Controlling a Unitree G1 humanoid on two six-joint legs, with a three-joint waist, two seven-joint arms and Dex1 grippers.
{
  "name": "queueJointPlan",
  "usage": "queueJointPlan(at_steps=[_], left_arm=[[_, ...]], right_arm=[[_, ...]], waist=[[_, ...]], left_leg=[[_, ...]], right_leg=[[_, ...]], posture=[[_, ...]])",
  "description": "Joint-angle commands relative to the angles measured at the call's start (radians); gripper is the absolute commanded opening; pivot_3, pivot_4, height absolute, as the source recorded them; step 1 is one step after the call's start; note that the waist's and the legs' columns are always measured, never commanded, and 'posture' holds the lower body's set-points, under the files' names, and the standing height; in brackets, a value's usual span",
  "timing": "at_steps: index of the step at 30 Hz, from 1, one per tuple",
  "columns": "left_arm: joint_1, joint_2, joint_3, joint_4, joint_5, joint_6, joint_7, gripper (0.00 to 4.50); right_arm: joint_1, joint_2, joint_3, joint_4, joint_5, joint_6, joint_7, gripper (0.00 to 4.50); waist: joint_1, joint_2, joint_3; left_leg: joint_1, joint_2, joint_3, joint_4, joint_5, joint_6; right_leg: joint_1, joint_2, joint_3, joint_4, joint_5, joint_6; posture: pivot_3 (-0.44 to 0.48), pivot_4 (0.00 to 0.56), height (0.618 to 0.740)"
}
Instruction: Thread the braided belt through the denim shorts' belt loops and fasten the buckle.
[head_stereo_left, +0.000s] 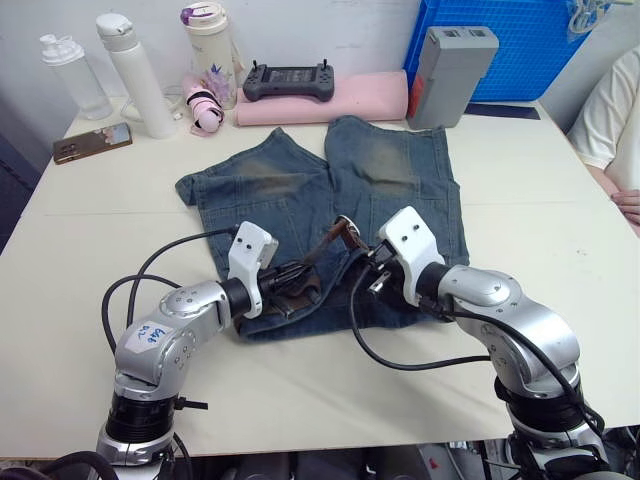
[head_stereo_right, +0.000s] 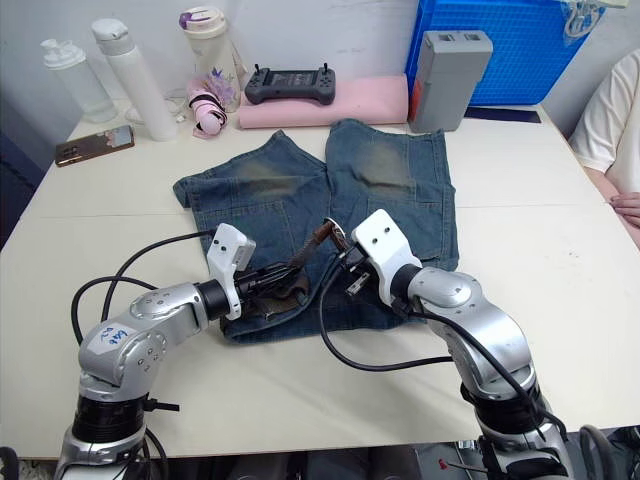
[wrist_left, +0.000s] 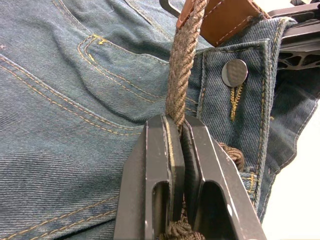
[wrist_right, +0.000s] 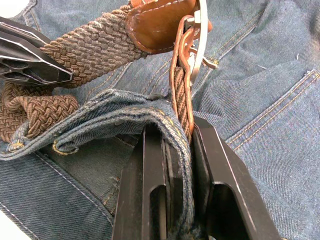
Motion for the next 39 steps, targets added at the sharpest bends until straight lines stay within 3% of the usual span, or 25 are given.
queueJointPlan(at_steps=[1, 26, 38, 39], left_arm=[[0.026, 0.015, 0.011, -0.029, -0.013, -0.015, -0.010, 0.00], [-0.043, -0.023, -0.012, -0.003, -0.006, -0.023, 0.009, 0.00], [-0.097, -0.026, -0.097, 0.070, 0.039, -0.105, -0.031, 0.00], [-0.098, -0.022, -0.102, 0.076, 0.044, -0.112, -0.034, 0.00]], right_arm=[[-0.020, 0.003, -0.033, -0.041, 0.024, -0.019, -0.002, 0.02], [-0.001, -0.098, 0.105, -0.098, 0.032, -0.044, 0.046, 0.02], [0.018, -0.154, 0.189, -0.057, -0.026, -0.106, 0.044, 0.02], [0.021, -0.156, 0.178, -0.059, -0.026, -0.111, 0.045, 0.50]], waist=[[0.000, 0.000, 0.000], [0.000, 0.000, 0.000], [0.001, 0.000, 0.000], [0.001, 0.000, 0.000]], left_leg=[[0.000, 0.000, 0.000, 0.000, 0.000, 0.000], [0.000, 0.000, 0.000, 0.000, 0.000, 0.000], [0.000, 0.000, 0.000, 0.000, 0.000, 0.000], [0.000, 0.000, 0.000, 0.000, 0.000, 0.000]], right_leg=[[0.000, 0.000, 0.000, 0.000, 0.000, 0.000], [0.000, 0.000, 0.000, 0.000, 0.000, 0.000], [0.000, 0.000, 0.000, -0.001, 0.000, 0.000], [0.000, 0.000, 0.000, -0.001, 0.000, 0.000]], posture=[[0.000, 0.150, 0.714], [0.000, 0.150, 0.714], [0.000, 0.150, 0.714], [0.000, 0.150, 0.714]])
